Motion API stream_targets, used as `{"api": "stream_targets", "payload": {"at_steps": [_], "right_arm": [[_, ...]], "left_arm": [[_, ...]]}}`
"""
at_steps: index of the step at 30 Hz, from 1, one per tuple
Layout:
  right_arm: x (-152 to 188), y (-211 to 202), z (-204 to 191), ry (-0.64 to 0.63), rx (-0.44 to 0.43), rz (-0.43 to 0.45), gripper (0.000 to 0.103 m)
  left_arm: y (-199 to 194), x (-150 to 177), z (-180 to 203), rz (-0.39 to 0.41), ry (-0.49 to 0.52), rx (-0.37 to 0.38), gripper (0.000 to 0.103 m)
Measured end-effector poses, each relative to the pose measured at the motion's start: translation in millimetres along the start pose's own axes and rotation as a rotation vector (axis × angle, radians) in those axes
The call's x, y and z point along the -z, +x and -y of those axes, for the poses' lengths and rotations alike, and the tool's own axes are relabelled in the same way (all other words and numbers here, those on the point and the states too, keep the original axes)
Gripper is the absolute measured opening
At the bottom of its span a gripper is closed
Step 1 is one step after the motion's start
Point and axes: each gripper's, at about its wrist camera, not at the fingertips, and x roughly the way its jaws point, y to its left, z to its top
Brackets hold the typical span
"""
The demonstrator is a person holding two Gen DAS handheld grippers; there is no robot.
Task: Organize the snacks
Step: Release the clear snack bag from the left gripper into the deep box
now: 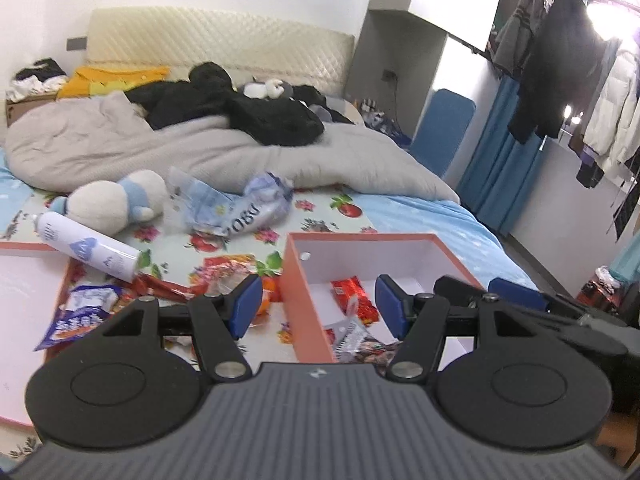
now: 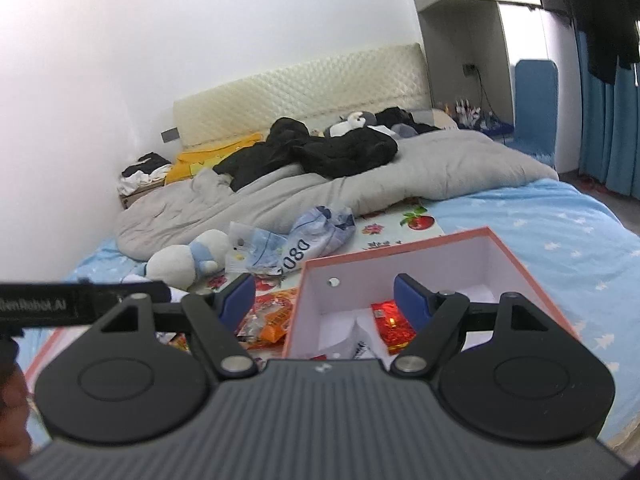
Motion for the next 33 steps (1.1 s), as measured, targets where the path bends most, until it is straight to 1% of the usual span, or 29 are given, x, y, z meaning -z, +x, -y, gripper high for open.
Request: {"api": "stream_targets", "payload": {"at_steps": [7, 9, 11, 14, 22, 24, 26, 33], "right_arm": [[20.0, -5.6, -25.0, -0.014, -0.035, -0.014, 0.078], [26.2, -8.0, -31.4, -0.021, -0.054, -0.019, 0.078], [31.8, -10.6, -37.8, -0.040, -0.052, -0.015, 0.078], [42.0, -14.1, -44.0, -0.045, -0.056, -0.019, 0.078], [69.4, -26.2, -64.6, -0.055, -0.084, -0.033, 0.078], [77.3, -29.9, -68.5, -0.051, -0.088, -0.034, 0.078], [86.6, -34.0, -71.2, -0.037, -0.088, -0.040, 0.078], [116.2, -45.8, -81.7, -0.029, -0.083, -0.080, 0.078]], "left_arm": [[-24.8, 19.1, -26.9, 0.032, 0.001, -0.069, 0.068], [-31.4, 26.0, -34.9, 0.038, -0.005, -0.080, 0.068], [-35.7, 32.1, -42.7, 0.039, -0.015, -0.089, 0.068], [-42.4, 42.8, -52.1, 0.032, -0.027, -0.091, 0.068], [-54.4, 75.4, -67.3, 0.004, -0.037, -0.127, 0.068], [-59.1, 84.0, -72.9, 0.000, -0.069, -0.138, 0.068], [-64.6, 92.8, -77.8, -0.002, -0.089, -0.132, 0.068], [-75.1, 116.5, -93.4, -0.027, -0.112, -0.155, 0.068]]}}
